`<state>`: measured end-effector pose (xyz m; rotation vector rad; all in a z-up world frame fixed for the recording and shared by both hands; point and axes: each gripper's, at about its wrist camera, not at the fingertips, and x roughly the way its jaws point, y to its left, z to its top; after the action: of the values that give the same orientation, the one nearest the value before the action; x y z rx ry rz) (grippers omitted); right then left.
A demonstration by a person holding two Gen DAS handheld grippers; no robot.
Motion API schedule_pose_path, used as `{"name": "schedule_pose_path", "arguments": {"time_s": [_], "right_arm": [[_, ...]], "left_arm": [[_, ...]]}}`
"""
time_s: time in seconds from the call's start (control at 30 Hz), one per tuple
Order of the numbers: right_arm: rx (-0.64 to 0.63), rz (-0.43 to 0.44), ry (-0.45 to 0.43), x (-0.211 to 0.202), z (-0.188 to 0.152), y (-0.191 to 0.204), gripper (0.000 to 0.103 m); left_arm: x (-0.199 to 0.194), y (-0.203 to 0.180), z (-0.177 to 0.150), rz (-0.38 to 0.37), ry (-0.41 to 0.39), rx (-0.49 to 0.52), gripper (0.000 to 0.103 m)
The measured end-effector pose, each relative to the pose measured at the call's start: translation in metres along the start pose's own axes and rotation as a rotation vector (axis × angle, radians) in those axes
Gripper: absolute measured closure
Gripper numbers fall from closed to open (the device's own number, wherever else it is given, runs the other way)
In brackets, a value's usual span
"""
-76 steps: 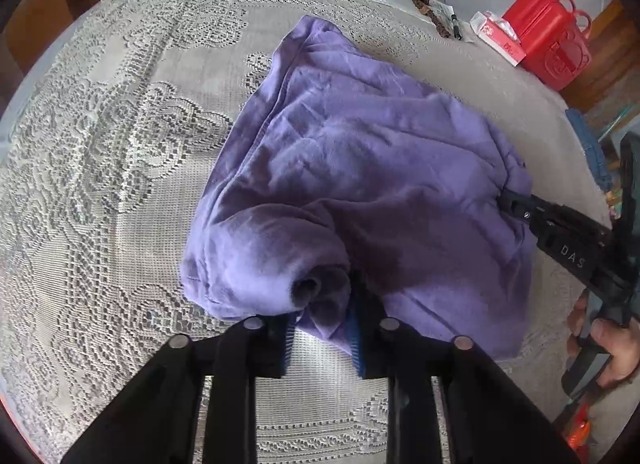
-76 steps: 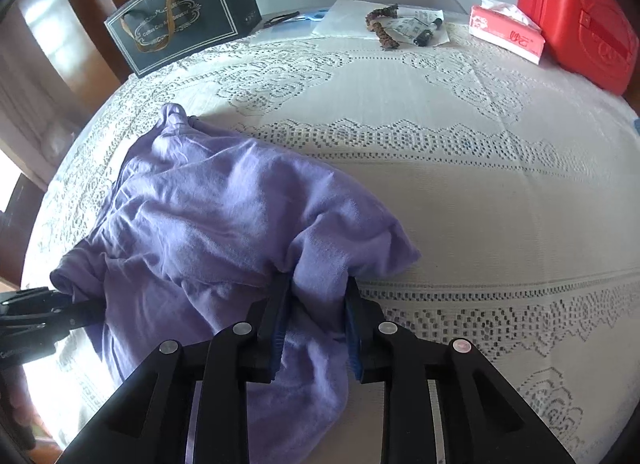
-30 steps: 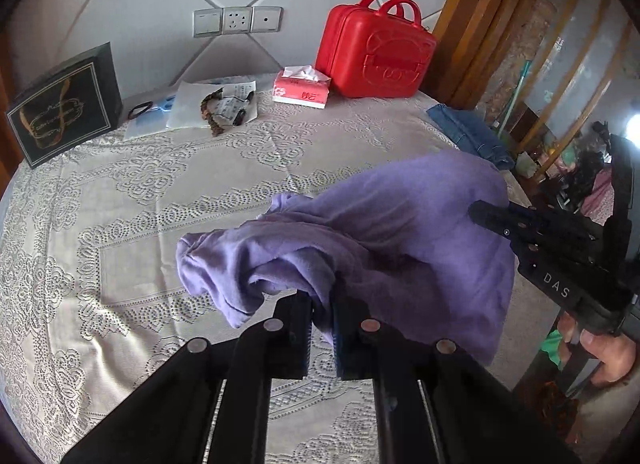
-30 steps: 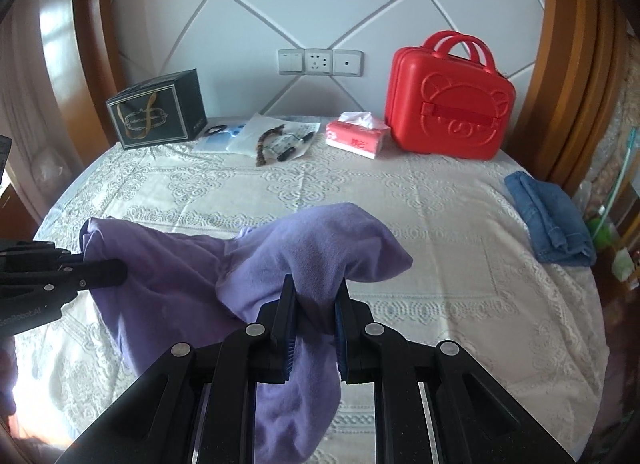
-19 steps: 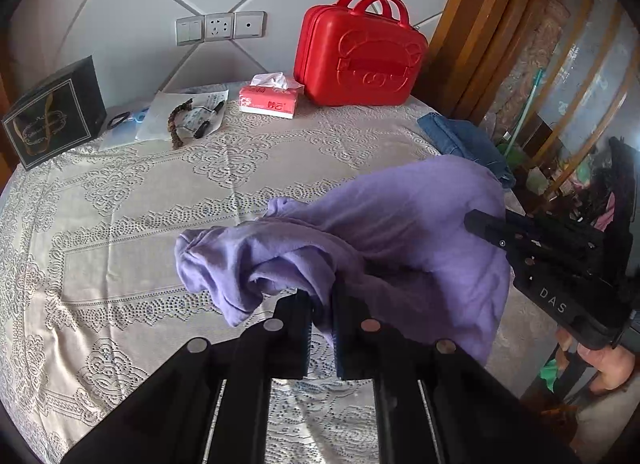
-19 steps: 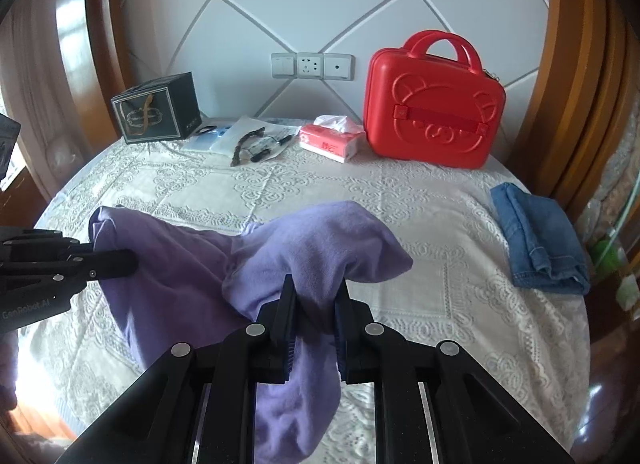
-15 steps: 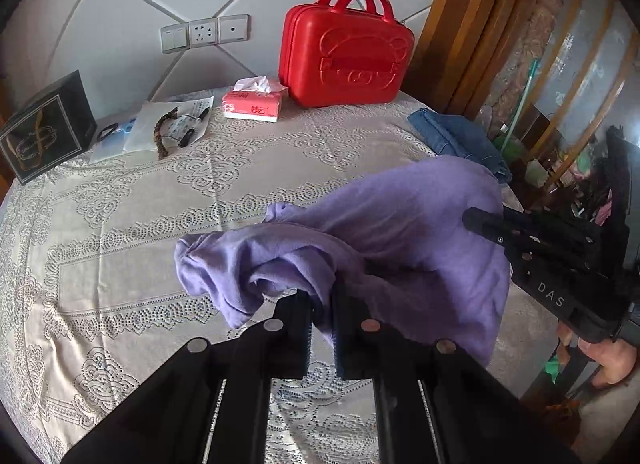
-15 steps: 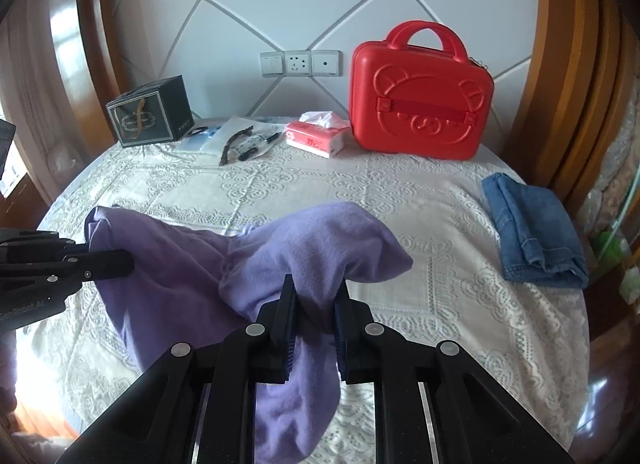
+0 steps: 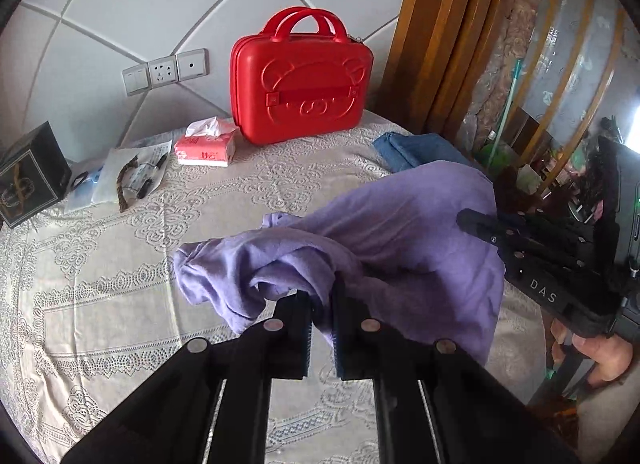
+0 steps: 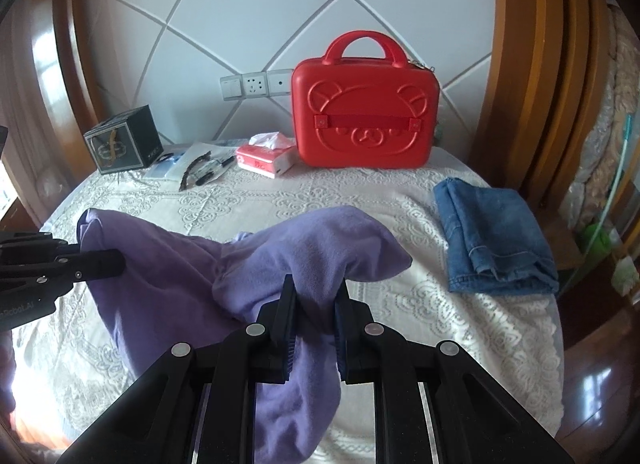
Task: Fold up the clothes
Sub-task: 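Lift the lavender shirt with both grippers and carry it toward the denim pile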
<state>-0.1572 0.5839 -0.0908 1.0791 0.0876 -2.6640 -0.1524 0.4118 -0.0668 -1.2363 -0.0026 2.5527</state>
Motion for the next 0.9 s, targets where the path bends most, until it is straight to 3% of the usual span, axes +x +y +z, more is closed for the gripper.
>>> {"name": "schedule_pose_path", "arguments": {"time_s": [0.37,0.6,0.73,0.9], "right_arm": [[-0.161,0.057,-0.088,0.0,0.063,-0.172,0.088],[-0.17,0.071,-0.137,0.019,0.108,-0.269,0.088],[-0.164,0.07,-0.122,0.042,0.127,-0.311,0.087],[-0.157,0.066,-0.047,0.085,0.132,-0.355,0.087]], "left_arm": [[0.078,-0.134,0.108,0.04,-0.053,-0.12,0.095],[0.125,-0.178,0.173,0.064,-0.081,-0.144,0.095],[0.162,-0.189,0.189,0.071,-0.059,-0.171,0.095],[0.231,-0.193,0.178,0.084,0.037,-0.196,0.095]]}}
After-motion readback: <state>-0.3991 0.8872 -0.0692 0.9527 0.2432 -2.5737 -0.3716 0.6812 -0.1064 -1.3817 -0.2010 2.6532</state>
